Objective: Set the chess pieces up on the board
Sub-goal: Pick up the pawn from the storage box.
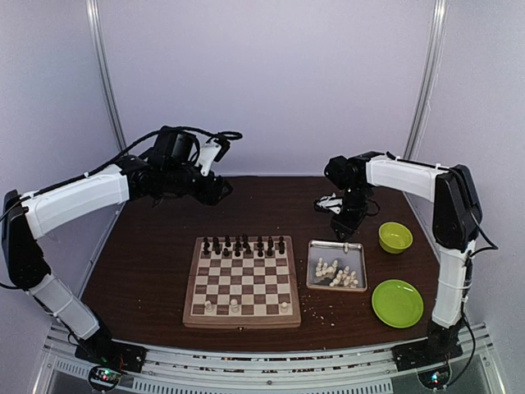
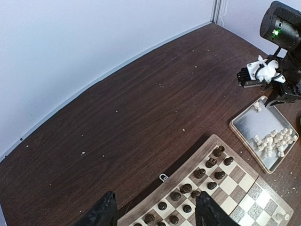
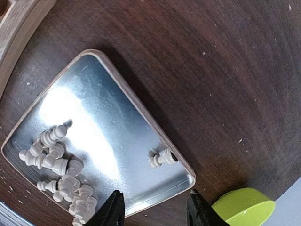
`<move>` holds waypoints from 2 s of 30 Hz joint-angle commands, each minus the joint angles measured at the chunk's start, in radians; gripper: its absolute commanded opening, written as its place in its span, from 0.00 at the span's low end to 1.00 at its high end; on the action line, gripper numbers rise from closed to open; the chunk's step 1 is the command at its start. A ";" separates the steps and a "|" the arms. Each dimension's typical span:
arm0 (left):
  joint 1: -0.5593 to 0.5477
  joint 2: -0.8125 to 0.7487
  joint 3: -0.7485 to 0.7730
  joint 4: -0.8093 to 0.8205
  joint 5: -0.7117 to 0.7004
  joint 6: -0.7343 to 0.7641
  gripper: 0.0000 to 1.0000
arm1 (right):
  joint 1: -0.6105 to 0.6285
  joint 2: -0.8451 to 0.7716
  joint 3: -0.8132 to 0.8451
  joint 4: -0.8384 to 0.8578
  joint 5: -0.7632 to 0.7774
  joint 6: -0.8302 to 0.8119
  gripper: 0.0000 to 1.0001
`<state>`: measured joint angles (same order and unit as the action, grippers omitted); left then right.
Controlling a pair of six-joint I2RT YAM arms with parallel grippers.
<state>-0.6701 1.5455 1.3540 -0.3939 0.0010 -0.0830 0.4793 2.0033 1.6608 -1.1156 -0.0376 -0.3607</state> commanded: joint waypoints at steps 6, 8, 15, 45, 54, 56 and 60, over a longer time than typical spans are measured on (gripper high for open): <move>0.002 0.014 0.030 0.015 -0.009 -0.011 0.58 | -0.031 0.037 -0.083 0.033 -0.071 0.385 0.40; 0.003 0.019 0.031 0.015 -0.006 -0.011 0.58 | -0.032 0.043 -0.075 0.043 -0.084 0.402 0.37; 0.003 0.036 0.034 0.013 0.005 -0.011 0.58 | -0.041 0.083 -0.067 0.055 -0.041 0.459 0.30; 0.002 0.028 0.045 0.001 0.019 -0.007 0.58 | -0.054 0.261 0.017 0.064 -0.120 0.488 0.09; -0.004 0.014 0.001 0.073 0.093 0.066 0.58 | -0.064 0.009 -0.028 0.059 -0.419 0.323 0.03; -0.023 -0.016 -0.042 0.119 0.134 0.132 0.58 | -0.067 -0.045 -0.042 0.040 -0.552 0.214 0.03; -0.118 -0.085 -0.180 0.237 0.131 0.376 0.58 | -0.066 -0.144 -0.097 0.038 -0.688 0.095 0.03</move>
<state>-0.7036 1.5356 1.2774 -0.3012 0.0875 0.0547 0.4183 1.9724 1.6016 -1.0622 -0.5041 -0.0959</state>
